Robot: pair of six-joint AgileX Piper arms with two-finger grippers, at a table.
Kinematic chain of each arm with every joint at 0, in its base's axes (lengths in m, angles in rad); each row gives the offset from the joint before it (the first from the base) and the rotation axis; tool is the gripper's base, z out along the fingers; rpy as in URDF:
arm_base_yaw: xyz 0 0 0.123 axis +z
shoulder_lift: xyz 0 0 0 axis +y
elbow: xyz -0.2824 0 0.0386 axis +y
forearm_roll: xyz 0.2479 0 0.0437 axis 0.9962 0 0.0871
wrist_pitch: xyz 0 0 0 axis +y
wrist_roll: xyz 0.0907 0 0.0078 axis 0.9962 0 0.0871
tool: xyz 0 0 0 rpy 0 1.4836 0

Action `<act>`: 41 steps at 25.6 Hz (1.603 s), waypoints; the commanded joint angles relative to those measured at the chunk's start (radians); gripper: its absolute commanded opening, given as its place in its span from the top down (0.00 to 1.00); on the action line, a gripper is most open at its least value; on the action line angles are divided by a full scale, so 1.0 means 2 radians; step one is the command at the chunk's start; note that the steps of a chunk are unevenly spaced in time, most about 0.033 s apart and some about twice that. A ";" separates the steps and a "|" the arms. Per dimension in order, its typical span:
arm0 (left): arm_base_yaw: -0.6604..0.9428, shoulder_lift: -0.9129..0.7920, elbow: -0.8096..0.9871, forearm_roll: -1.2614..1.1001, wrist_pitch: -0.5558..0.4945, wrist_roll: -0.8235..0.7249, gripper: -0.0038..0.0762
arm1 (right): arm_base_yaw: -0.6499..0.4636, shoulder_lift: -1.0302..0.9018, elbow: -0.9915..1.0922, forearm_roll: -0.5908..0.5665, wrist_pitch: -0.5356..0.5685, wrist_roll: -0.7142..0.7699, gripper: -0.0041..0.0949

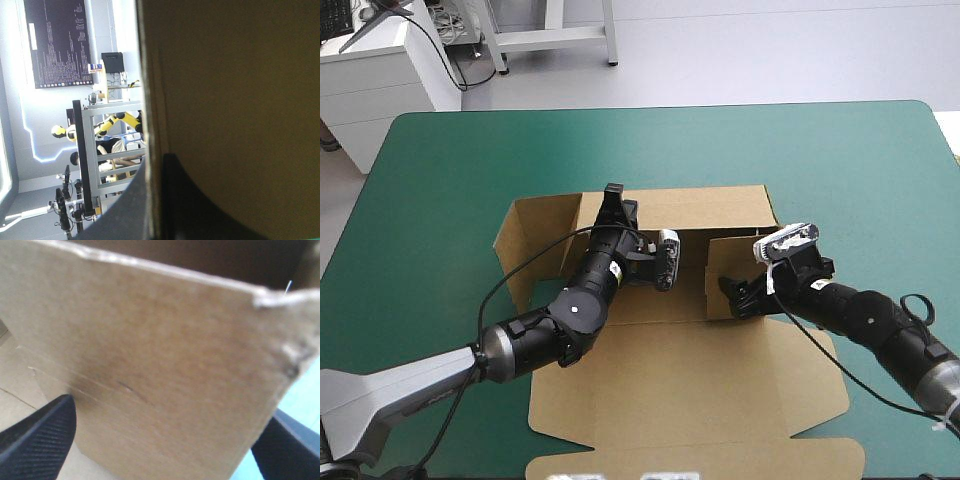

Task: Fold the box

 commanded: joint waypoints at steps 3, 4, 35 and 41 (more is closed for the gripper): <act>-0.003 -0.020 -0.011 0.025 0.017 -0.001 0.96 | 0.047 -0.014 -0.002 0.014 -0.097 0.005 0.30; -0.003 -0.020 -0.011 0.025 0.017 -0.001 0.96 | 0.048 -0.014 -0.002 0.015 -0.113 0.005 0.42; -0.076 -0.020 -0.011 0.025 0.101 -0.045 0.36 | 0.048 -0.005 -0.002 0.017 -0.182 -0.020 0.97; -0.116 -0.020 -0.011 0.025 0.142 -0.045 0.36 | 0.047 0.032 -0.018 0.019 -0.245 -0.020 0.97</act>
